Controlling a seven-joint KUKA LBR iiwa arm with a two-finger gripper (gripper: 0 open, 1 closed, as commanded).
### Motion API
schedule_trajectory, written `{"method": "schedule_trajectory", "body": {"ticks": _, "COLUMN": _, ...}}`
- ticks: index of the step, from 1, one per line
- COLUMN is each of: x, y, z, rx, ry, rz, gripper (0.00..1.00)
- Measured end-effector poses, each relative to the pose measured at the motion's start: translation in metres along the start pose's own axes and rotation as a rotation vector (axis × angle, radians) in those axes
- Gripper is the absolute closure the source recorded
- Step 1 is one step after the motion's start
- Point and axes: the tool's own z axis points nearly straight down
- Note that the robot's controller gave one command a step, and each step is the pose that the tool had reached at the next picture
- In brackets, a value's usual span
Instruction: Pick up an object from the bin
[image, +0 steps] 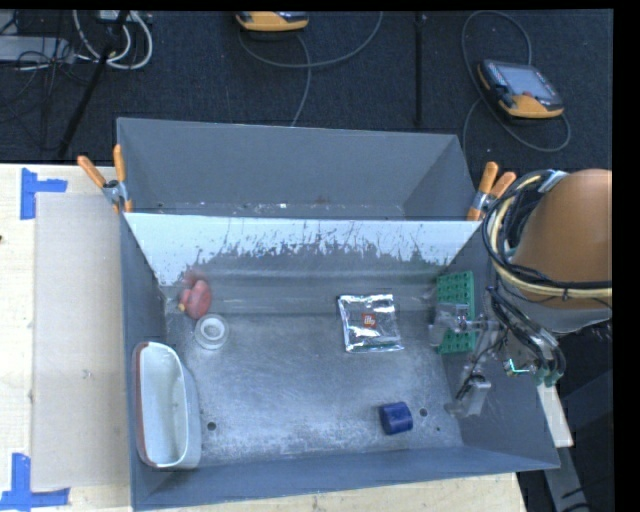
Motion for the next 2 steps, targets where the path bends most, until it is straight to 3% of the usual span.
{"method": "schedule_trajectory", "body": {"ticks": 1, "x": 0.003, "y": 0.022, "z": 0.150, "rx": 0.000, "ry": 0.001, "rz": -0.032, "gripper": 0.00}}
{"method": "schedule_trajectory", "body": {"ticks": 2, "x": -0.082, "y": 0.003, "z": 0.173, "rx": 0.000, "ry": -0.012, "rz": 0.108, "gripper": 0.00}}
